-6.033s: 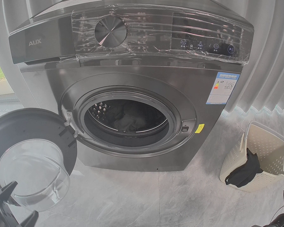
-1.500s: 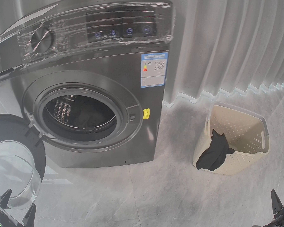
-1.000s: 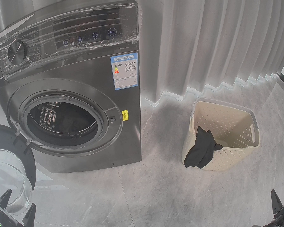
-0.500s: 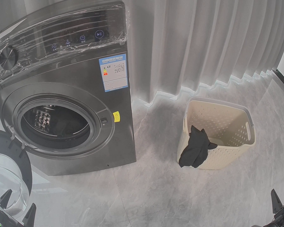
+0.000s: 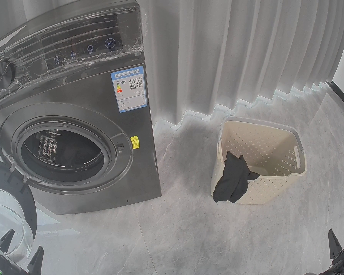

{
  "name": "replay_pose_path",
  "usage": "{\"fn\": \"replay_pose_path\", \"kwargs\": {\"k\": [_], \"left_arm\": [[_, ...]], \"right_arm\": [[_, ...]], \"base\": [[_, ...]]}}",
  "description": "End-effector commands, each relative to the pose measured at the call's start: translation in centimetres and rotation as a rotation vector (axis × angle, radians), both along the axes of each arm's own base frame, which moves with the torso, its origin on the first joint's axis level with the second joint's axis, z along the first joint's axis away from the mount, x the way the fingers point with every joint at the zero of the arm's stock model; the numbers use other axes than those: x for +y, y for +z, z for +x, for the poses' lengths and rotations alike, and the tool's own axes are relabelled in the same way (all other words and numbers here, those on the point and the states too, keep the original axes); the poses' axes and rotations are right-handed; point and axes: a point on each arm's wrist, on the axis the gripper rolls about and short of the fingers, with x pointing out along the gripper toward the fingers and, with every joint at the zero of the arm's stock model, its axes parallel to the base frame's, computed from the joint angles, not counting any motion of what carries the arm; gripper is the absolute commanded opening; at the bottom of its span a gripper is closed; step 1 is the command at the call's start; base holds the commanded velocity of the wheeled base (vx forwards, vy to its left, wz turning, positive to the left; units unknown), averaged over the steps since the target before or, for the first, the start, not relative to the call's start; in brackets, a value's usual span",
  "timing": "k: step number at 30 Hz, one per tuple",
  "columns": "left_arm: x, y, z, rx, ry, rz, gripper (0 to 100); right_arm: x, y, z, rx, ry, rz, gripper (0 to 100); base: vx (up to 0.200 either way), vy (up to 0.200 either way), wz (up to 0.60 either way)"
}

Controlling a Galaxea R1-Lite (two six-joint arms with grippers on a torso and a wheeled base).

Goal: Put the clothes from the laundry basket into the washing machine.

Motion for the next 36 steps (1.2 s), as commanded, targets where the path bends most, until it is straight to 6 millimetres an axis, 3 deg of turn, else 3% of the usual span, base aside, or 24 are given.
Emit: {"fn": "replay_pose_path", "kwargs": {"k": [1,5,19,25,36], "left_arm": [[-0.01,-0.49,0.1,0.019,0.0,0.002,100],[0.0,-0.5,0.09,0.017,0.0,0.002,100],[0.0,-0.5,0.09,0.017,0.0,0.0,100],[-0.01,-0.49,0.1,0.019,0.0,0.0,100],[-0.01,-0.48,0.09,0.016,0.0,0.002,100]], "right_arm": [[0.0,-0.48,0.13,0.017,0.001,-0.001,100],[0.0,-0.48,0.13,0.017,0.001,0.001,100],[0.0,-0.48,0.13,0.017,0.001,0.001,100],[0.0,-0.48,0.13,0.017,0.001,0.002,100],[0.0,-0.5,0.13,0.019,0.001,0.001,100]], "base": [[0.0,0.0,-0.6],[0.0,0.0,-0.6],[0.0,0.0,0.0],[0.0,-0.2,0.0],[0.0,0.0,0.0]]}}
